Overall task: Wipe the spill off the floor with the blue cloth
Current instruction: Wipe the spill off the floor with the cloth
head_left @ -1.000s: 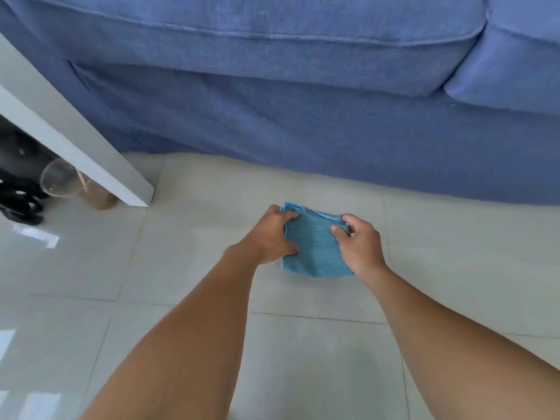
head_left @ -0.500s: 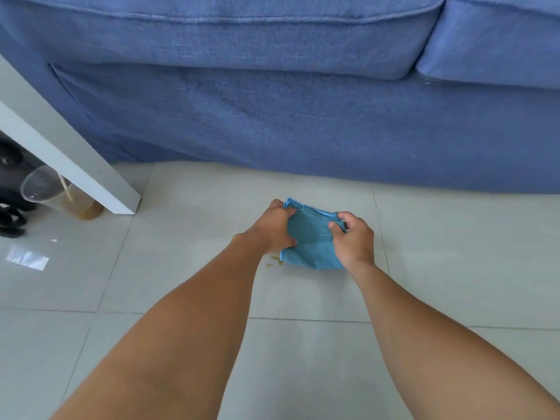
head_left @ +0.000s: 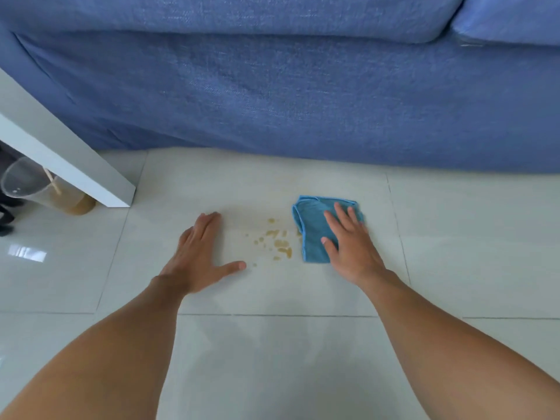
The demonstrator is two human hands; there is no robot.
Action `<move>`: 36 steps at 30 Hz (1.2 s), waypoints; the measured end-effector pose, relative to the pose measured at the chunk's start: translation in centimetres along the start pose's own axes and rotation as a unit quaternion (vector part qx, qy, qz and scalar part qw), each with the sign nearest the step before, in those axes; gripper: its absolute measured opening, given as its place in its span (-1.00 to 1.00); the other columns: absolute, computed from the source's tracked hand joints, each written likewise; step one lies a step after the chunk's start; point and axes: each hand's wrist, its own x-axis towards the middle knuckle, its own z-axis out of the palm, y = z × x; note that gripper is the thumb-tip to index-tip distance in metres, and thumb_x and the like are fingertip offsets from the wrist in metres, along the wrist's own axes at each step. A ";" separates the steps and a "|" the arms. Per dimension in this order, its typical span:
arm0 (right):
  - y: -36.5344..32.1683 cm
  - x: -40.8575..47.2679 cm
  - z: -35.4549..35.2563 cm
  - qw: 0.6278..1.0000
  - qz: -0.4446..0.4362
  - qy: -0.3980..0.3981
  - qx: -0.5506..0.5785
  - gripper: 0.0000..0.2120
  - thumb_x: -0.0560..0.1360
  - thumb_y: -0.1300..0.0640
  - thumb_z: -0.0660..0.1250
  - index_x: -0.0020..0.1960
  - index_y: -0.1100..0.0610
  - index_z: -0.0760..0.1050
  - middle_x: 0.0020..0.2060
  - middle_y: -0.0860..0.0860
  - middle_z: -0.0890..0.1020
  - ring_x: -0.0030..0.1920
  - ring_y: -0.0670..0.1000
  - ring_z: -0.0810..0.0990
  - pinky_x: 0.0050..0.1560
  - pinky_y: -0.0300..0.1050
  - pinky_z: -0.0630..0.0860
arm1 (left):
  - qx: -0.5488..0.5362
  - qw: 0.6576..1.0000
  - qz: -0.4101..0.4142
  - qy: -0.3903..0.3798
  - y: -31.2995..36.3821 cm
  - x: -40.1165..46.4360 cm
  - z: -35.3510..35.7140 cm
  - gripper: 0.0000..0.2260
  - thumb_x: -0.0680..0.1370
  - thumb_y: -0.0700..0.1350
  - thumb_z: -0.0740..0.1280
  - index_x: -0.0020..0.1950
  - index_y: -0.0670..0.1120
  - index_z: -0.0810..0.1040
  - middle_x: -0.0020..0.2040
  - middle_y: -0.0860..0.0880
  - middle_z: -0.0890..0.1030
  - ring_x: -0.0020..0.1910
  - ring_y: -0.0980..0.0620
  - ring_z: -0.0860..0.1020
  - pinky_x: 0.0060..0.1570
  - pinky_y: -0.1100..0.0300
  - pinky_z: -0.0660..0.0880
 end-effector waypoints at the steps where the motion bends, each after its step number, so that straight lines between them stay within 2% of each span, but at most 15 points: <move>1: -0.5 0.6 0.5 1.000 0.007 -0.010 -0.008 -0.43 0.68 -0.01 0.14 0.64 0.02 0.06 0.66 -0.01 -0.03 0.64 0.08 -0.14 0.60 0.09 -0.15 | 0.020 1.000 0.007 -0.008 -0.7 -0.4 0.8 0.19 0.24 0.63 0.20 0.61 -0.13 -0.01 0.62 -0.05 0.06 0.61 -0.07 0.00 0.58 -0.04 0.01; 4: -2.5 2.6 1.4 0.998 0.038 -0.026 -0.032 -0.45 0.69 -0.05 0.05 0.64 -0.04 0.01 0.66 -0.06 -0.10 0.64 0.10 -0.18 0.59 0.19 -0.19 | 0.065 0.998 -0.006 -0.014 -0.7 -1.2 2.8 0.30 0.19 0.66 0.18 0.62 -0.14 -0.18 0.65 -0.05 -0.16 0.61 -0.01 -0.26 0.59 -0.08 -0.17; 8: -2.5 0.8 2.8 0.995 0.052 -0.026 -0.084 -0.45 0.69 -0.12 -0.13 0.65 -0.10 -0.16 0.64 -0.12 -0.22 0.62 0.04 -0.27 0.59 0.17 -0.26 | 0.068 0.997 -0.018 -0.021 0.0 -1.4 3.6 0.29 0.22 0.67 0.16 0.61 -0.13 -0.29 0.63 -0.04 -0.29 0.58 0.00 -0.36 0.57 -0.11 -0.24; 12: -0.7 -5.2 4.1 0.988 0.100 0.001 -0.119 -0.42 0.62 -0.18 -0.26 0.62 -0.15 -0.24 0.63 -0.15 -0.23 0.62 -0.02 -0.28 0.59 0.11 -0.28 | 0.089 0.995 -0.032 0.012 0.2 -2.0 3.9 0.26 0.24 0.67 0.11 0.62 -0.16 -0.19 0.65 -0.07 -0.19 0.61 -0.03 -0.27 0.58 -0.12 -0.19; 16: -0.5 -0.5 3.2 0.981 0.176 0.021 -0.080 -0.43 0.64 -0.17 -0.25 0.62 -0.13 -0.29 0.63 -0.11 -0.26 0.62 0.04 -0.30 0.58 0.19 -0.26 | 0.102 0.994 -0.029 0.031 0.4 -1.4 4.0 0.27 0.22 0.68 0.07 0.63 -0.18 -0.11 0.65 -0.09 -0.12 0.62 -0.04 -0.20 0.58 -0.13 -0.14; 19: -2.6 0.7 4.0 0.986 0.148 0.019 -0.077 -0.43 0.66 -0.15 -0.20 0.63 -0.11 -0.24 0.63 -0.07 -0.25 0.62 0.08 -0.30 0.57 0.22 -0.28 | 0.134 0.991 -0.015 0.010 -0.1 -1.6 4.1 0.31 0.19 0.71 0.04 0.62 -0.21 -0.11 0.65 -0.14 -0.13 0.63 -0.09 -0.19 0.57 -0.16 -0.13; 23: -4.6 -7.0 7.1 0.990 0.103 0.036 -0.094 -0.42 0.64 -0.15 -0.11 0.64 -0.10 -0.03 0.65 -0.06 -0.05 0.64 0.08 -0.12 0.57 0.21 -0.15 | 0.166 0.985 0.025 -0.038 -0.5 -1.9 3.9 0.36 0.15 0.73 0.03 0.61 -0.26 -0.06 0.63 -0.22 -0.16 0.61 -0.18 -0.22 0.55 -0.26 -0.11; 25: -3.3 -6.9 6.2 0.989 0.116 0.019 -0.095 -0.41 0.63 -0.17 -0.14 0.64 -0.12 -0.07 0.65 -0.09 -0.11 0.64 0.05 -0.17 0.58 0.19 -0.17 | 0.168 0.984 0.030 -0.040 -0.5 -1.8 3.8 0.36 0.15 0.73 0.00 0.61 -0.26 -0.08 0.63 -0.22 -0.18 0.61 -0.18 -0.25 0.55 -0.26 -0.14; 28: -2.6 -1.3 4.3 0.975 0.210 0.032 -0.057 -0.42 0.65 -0.17 -0.21 0.64 -0.12 -0.22 0.63 -0.11 -0.27 0.62 0.05 -0.30 0.57 0.21 -0.26 | 0.164 0.985 0.031 -0.034 -0.4 -1.7 3.8 0.36 0.14 0.74 -0.02 0.61 -0.24 -0.11 0.63 -0.21 -0.21 0.61 -0.17 -0.27 0.55 -0.24 -0.17; 30: -4.6 1.6 4.2 0.964 0.261 0.049 -0.020 -0.43 0.67 -0.14 -0.17 0.64 -0.11 -0.23 0.63 -0.07 -0.28 0.61 0.09 -0.32 0.56 0.25 -0.30 | 0.168 0.985 0.030 -0.027 -0.6 -1.6 3.9 0.36 0.14 0.74 0.00 0.61 -0.24 -0.09 0.63 -0.22 -0.17 0.61 -0.18 -0.23 0.55 -0.24 -0.16; 32: -7.4 1.2 5.8 0.972 0.228 0.049 -0.020 -0.44 0.67 -0.12 -0.16 0.64 -0.12 -0.21 0.63 -0.06 -0.27 0.61 0.11 -0.32 0.55 0.25 -0.32 | 0.173 0.984 0.033 -0.038 -0.6 -1.7 3.9 0.35 0.15 0.73 0.02 0.60 -0.26 -0.04 0.63 -0.24 -0.12 0.62 -0.20 -0.18 0.55 -0.27 -0.11; 33: -8.4 -0.4 6.7 0.982 0.180 0.040 -0.038 -0.44 0.67 -0.12 -0.16 0.63 -0.14 -0.20 0.63 -0.07 -0.26 0.62 0.10 -0.31 0.55 0.24 -0.31 | 0.173 0.983 0.034 -0.043 -0.6 -1.8 4.0 0.35 0.16 0.72 0.03 0.60 -0.27 -0.02 0.63 -0.25 -0.09 0.62 -0.21 -0.15 0.54 -0.28 -0.08; 35: -8.4 -3.9 7.6 0.992 0.089 0.017 -0.082 -0.44 0.64 -0.13 -0.18 0.63 -0.16 -0.15 0.64 -0.11 -0.20 0.62 0.06 -0.29 0.57 0.21 -0.28 | 0.172 0.984 0.031 -0.044 -0.6 -1.9 4.1 0.34 0.16 0.72 0.03 0.60 -0.28 0.02 0.63 -0.26 -0.06 0.62 -0.22 -0.13 0.53 -0.30 -0.04; 36: -7.5 -4.8 7.2 0.993 0.075 0.003 -0.089 -0.43 0.63 -0.15 -0.19 0.63 -0.17 -0.13 0.64 -0.13 -0.18 0.62 0.04 -0.28 0.57 0.20 -0.27 | 0.172 0.984 0.030 -0.045 -0.5 -1.9 4.0 0.34 0.16 0.72 0.02 0.59 -0.28 0.03 0.63 -0.26 -0.05 0.62 -0.22 -0.12 0.53 -0.31 -0.03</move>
